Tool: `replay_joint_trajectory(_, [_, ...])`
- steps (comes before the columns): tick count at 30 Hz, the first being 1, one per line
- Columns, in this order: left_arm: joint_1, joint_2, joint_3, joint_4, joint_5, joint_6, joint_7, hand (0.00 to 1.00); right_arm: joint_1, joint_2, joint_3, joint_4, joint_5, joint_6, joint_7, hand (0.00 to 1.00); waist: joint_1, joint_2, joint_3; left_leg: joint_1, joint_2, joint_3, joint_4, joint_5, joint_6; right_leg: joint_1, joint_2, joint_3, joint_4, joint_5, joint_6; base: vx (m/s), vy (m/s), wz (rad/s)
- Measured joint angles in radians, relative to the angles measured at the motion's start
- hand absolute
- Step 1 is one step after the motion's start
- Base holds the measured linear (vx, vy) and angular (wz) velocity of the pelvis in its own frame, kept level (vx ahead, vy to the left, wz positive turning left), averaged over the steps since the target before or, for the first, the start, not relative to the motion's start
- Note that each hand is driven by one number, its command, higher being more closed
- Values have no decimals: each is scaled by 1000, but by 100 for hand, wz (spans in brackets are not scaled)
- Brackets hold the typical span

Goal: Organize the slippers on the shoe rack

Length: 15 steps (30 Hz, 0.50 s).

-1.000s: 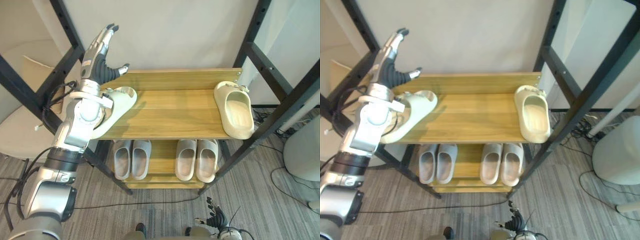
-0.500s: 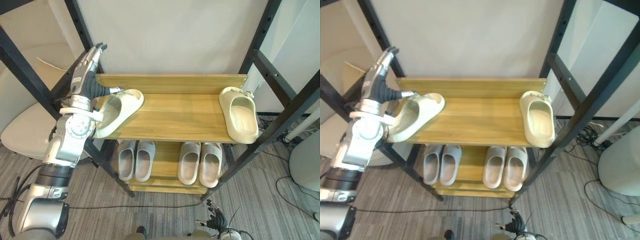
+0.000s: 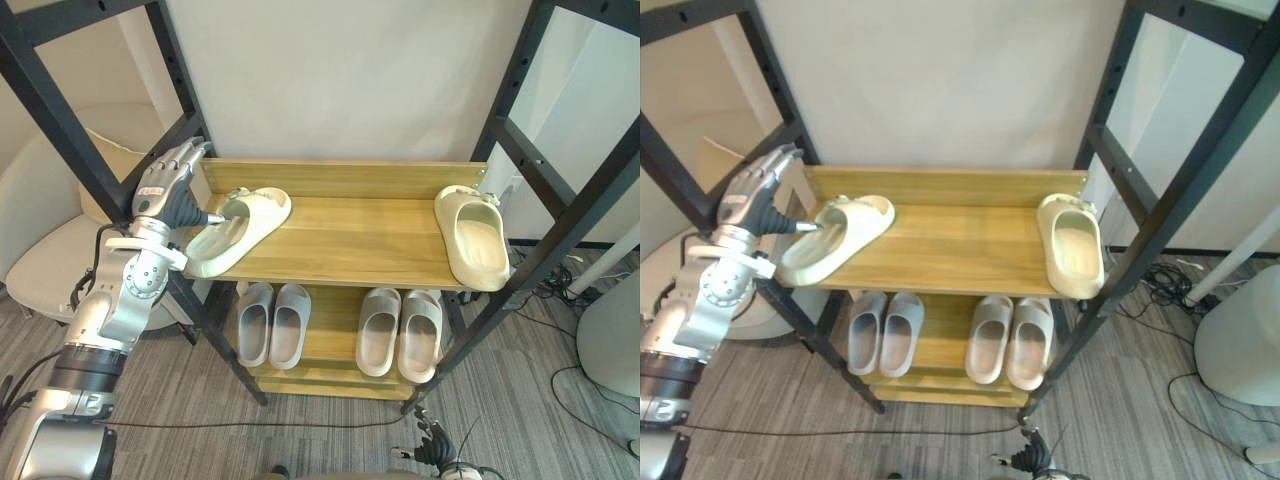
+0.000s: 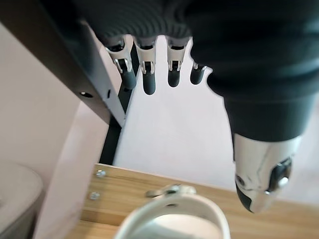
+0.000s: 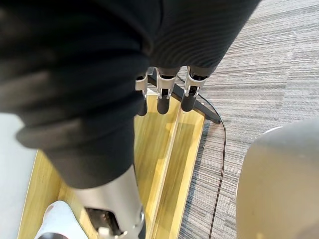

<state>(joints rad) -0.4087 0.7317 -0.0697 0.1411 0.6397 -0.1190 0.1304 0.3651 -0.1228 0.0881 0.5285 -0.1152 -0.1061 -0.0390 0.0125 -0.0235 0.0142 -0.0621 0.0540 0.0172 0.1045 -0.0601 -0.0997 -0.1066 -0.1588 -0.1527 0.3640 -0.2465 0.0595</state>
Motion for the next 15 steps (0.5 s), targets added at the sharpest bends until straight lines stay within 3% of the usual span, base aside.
replay_joint_trajectory(10, [0,0,-28,41,50,23,5,0,4,0,1,-4,2,-2,0,0,-4,-2,-4,-3,4,17,-11,0,0,-18,4,16,-1,0,0,3,-1,-5])
replay_joint_trajectory(15, [-1,-11,-30,47,117,45,48,0,10,0,1,-7,6,-5,0,0,-8,-9,-11,-6,6,38,-15,0,0,-35,6,36,-3,3,-2,15,-4,-9])
